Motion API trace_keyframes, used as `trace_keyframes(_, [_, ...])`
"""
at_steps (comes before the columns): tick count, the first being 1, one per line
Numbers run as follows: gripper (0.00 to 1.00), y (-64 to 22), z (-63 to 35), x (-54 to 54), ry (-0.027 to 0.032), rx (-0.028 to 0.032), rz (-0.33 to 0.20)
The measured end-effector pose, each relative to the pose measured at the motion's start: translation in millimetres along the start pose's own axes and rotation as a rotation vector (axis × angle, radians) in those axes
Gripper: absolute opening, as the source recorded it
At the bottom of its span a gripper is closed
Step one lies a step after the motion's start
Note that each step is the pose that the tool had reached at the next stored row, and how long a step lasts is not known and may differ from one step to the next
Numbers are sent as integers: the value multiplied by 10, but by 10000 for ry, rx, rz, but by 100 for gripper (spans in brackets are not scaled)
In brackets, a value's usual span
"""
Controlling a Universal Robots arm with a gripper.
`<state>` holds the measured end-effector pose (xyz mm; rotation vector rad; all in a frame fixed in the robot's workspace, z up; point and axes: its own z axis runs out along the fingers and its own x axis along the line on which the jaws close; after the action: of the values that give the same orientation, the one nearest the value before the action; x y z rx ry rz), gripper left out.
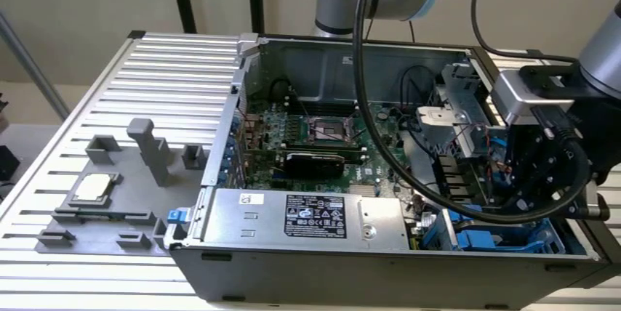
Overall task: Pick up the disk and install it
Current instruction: 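Insert the first disk wire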
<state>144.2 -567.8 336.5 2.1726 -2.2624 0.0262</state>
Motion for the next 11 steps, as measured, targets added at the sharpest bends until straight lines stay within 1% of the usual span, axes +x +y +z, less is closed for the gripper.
trace_keyframes(5, [0, -3, 7, -1, 17, 3, -2])
trace_keyframes(8, [0, 3, 12, -1, 12, 2, -3])
trace_keyframes(9, [100, 5, 13, -1, 11, 2, -2])
trace_keyframes(11, [100, 6, -7, 0, 19, 2, -2])
